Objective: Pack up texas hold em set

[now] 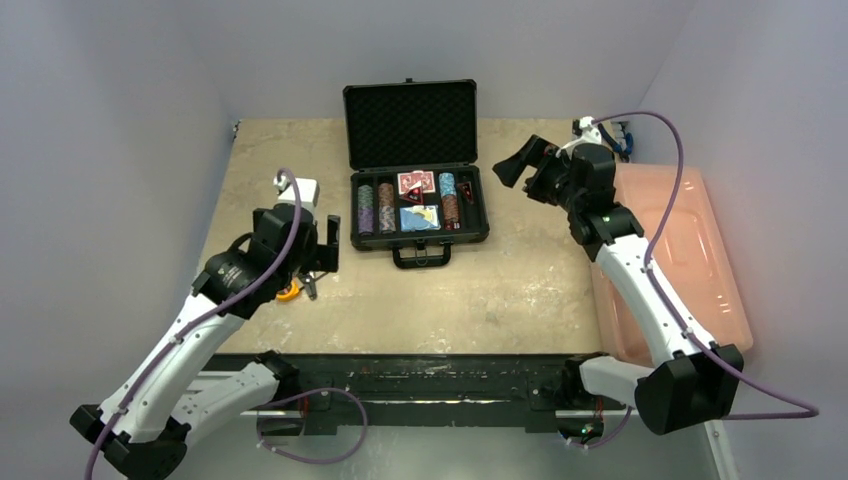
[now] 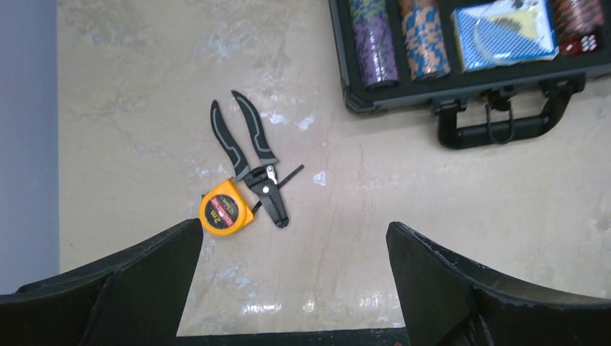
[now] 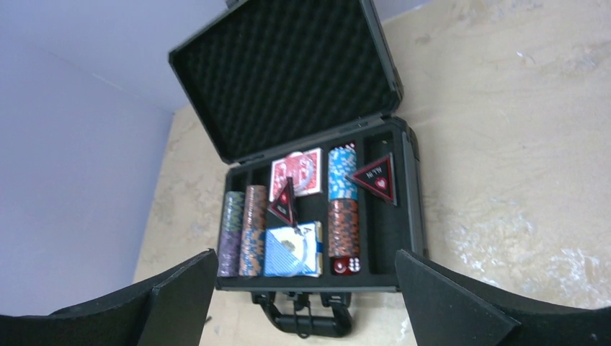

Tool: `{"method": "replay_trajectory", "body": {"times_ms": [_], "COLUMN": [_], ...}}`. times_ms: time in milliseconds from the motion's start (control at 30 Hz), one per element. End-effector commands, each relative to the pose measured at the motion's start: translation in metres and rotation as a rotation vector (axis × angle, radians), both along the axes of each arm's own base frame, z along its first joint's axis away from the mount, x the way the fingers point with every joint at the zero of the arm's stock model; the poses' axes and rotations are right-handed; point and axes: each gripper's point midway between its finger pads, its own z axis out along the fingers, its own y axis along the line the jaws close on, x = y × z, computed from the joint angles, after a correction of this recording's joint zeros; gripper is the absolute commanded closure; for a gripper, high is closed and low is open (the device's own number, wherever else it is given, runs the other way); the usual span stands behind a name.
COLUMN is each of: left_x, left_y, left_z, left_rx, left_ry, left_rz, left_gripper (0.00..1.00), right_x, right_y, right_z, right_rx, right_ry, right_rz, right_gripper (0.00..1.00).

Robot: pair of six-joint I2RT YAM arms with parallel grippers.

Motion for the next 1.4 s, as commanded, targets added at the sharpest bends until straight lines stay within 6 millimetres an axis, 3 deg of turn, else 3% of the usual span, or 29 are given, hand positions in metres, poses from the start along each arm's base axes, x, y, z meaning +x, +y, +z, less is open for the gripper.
{"method": "replay_trajectory", "body": {"times_ms": [0,267,467,933,1133,1367], "left_x": [-0.001,-0.005,-0.008,-0.011,-0.011,-0.011], "left_y": [-0.001,-0.003,-0.009,-0.005,-0.007,-0.011], "left_z": [-0.019,-0.017,-0.012,-0.011,-0.011,-0.012], "left_rx": [0.037,0.025,-0.015,0.001,-0.002,-0.014], "left_ry": [0.044,0.017,-0.002,-0.015,-0.014,-0.012], "left_rz": [-0.038,-0.076,-0.106,-0.116,-0.131,-0.151], "left_gripper": [0.0,0.0,0.0,0.02,0.04,0.05], "right_x": [0.005,0.022,0.048,0.151,0.207,0.25], "right_y": [0.011,0.025,0.036,0.06,0.067,0.072], "right_z": [0.044,0.08,0.093,0.083,0.064,0.059], "right_rx": [0.084,0.168,0.221,0.374,0.399,0.381], "right_ry": [-0.064,-0.103,-0.085,0.038,0.05,-0.011], "right_rz": [0.02,0.047,0.05,-0.136,-0.208,-0.25], "right_gripper": [0.01,0.01,0.01,0.02,0.1,0.18]}}
